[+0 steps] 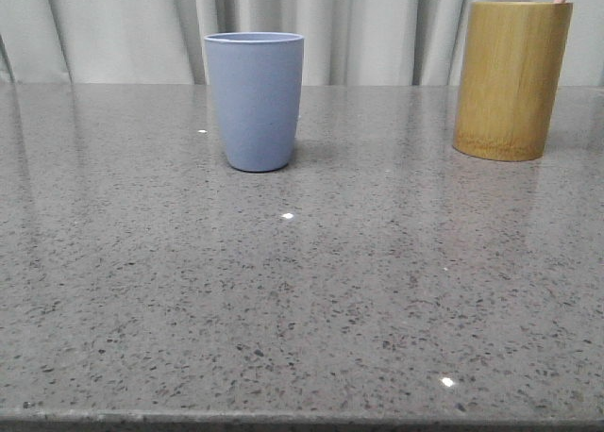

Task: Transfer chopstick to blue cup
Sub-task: 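Move the open right gripper above the bamboo cup's pink chopstick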

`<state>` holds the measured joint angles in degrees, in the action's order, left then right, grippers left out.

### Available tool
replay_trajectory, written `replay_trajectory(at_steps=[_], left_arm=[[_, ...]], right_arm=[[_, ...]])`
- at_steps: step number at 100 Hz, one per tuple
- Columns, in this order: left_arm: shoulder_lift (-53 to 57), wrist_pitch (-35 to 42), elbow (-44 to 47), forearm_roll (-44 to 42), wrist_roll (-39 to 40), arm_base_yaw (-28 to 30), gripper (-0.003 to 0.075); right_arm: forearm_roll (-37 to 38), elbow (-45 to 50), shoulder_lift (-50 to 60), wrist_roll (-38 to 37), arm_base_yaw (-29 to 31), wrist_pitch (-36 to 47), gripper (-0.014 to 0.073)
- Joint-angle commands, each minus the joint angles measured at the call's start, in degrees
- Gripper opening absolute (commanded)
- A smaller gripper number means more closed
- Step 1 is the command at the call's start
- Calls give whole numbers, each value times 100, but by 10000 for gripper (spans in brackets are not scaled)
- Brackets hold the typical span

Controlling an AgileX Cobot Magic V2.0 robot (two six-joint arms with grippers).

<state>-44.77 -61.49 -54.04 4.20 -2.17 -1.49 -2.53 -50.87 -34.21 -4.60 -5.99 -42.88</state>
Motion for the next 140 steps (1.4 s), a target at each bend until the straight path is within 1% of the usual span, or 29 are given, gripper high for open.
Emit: replay_trajectory(at_steps=[1,6,15,36,58,80,92,118,126,140], left_arm=[[26,345,-138,81,25,3,568],[26,345,-138,81,25,3,568],[26,345,-138,81,25,3,568],[26,335,-138,81,25,3,568],[26,335,-138,81,25,3,568],[26,335,-138,63,25,3,568],[26,335,-138,34,25,3,568],[26,335,-138,-25,25,3,568],[26,335,-138,-38,25,3,568],[26,335,-138,-49,25,3,568]], right_arm=[[-75,-98,-115,271,11,1161,624],[-75,21,-172,362,11,1691,624],[-75,267,-315,381,11,2397,624],[-75,676,-908,381,11,3385,624],[-75,729,-1601,376,-19,4098,624],[-75,729,-2294,376,-309,4935,624],[-75,729,-2568,371,-329,5424,624],[-75,729,-2810,371,-329,5877,619],[-75,729,-2834,371,-329,5900,584],[-75,729,-2841,371,-329,5772,460]])
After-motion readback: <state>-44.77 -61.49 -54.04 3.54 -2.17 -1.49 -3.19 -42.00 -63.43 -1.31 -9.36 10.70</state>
